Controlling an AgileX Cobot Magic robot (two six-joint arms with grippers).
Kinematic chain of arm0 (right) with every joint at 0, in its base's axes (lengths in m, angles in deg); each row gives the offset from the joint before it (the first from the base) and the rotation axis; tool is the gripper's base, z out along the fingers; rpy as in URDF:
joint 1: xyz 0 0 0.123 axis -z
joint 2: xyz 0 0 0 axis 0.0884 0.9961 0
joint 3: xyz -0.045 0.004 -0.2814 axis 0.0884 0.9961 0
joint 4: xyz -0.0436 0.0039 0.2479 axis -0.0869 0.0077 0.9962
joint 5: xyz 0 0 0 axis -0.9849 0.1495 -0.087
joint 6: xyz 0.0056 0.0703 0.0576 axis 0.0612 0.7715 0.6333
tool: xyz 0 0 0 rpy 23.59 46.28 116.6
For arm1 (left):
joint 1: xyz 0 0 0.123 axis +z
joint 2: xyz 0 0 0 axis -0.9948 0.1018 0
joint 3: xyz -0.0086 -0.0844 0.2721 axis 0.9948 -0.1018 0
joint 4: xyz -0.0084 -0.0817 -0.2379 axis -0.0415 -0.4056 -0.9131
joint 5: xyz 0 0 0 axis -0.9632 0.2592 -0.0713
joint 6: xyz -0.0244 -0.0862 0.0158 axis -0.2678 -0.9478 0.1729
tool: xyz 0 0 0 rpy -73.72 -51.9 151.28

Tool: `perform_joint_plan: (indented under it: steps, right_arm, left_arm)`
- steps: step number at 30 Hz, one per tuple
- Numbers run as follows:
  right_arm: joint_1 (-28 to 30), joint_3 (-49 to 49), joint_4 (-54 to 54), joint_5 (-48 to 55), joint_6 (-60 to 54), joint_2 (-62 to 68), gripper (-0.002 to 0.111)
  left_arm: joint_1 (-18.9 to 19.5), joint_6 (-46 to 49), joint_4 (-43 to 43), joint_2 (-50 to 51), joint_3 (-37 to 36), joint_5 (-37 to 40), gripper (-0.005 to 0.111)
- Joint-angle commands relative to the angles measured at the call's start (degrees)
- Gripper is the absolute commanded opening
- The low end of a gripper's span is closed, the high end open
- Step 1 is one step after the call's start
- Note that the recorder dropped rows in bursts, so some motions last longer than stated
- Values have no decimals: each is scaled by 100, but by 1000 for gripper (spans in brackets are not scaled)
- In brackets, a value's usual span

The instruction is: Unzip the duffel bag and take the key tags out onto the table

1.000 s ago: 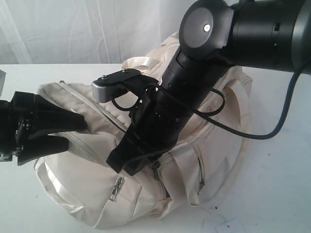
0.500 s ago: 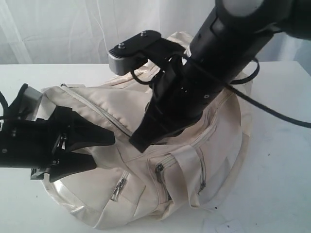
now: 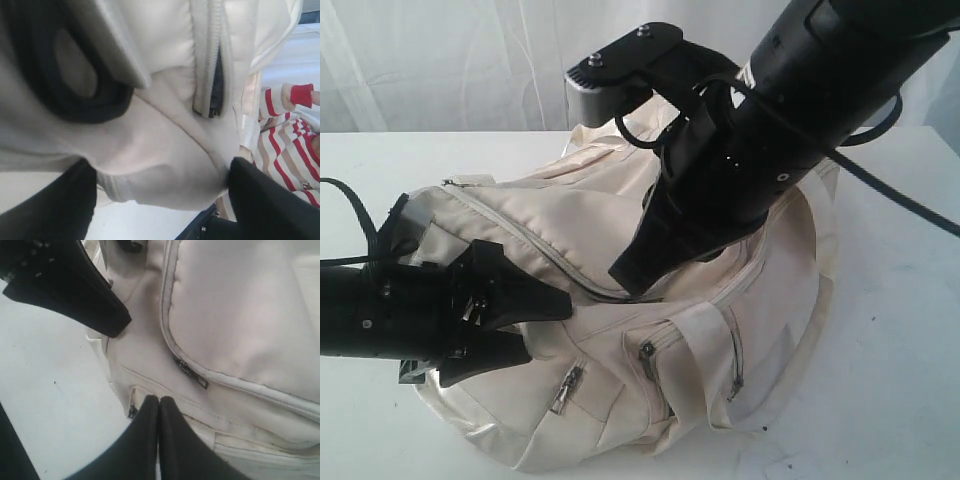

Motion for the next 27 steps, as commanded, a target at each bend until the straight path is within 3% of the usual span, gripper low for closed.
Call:
perform_joint_plan:
  steps: [1, 8, 11, 16, 22, 27]
  right_arm:
    - [-18, -14, -13, 111, 79, -53, 0]
    - [-18, -14, -13, 258, 90, -53, 0]
    - [-18, -14, -13, 272, 90, -53, 0]
    - [-18, -14, -13, 26, 90, -53, 0]
    - [-18, -14, 10, -272, -85, 37, 0]
    - [-18, -14, 193, -293, -216, 280, 16]
  left_arm:
    - [-32, 41, -246, 13, -25, -339, 53]
    - [-32, 463, -284, 13, -25, -519, 0]
    - [-9, 935, -174, -93, -25, -148, 0]
    - [255, 967, 766, -408, -25, 807, 0]
    - [373, 1232, 973, -821, -25, 1431, 0]
    - [373, 1435, 973, -1099, -25, 1481, 0]
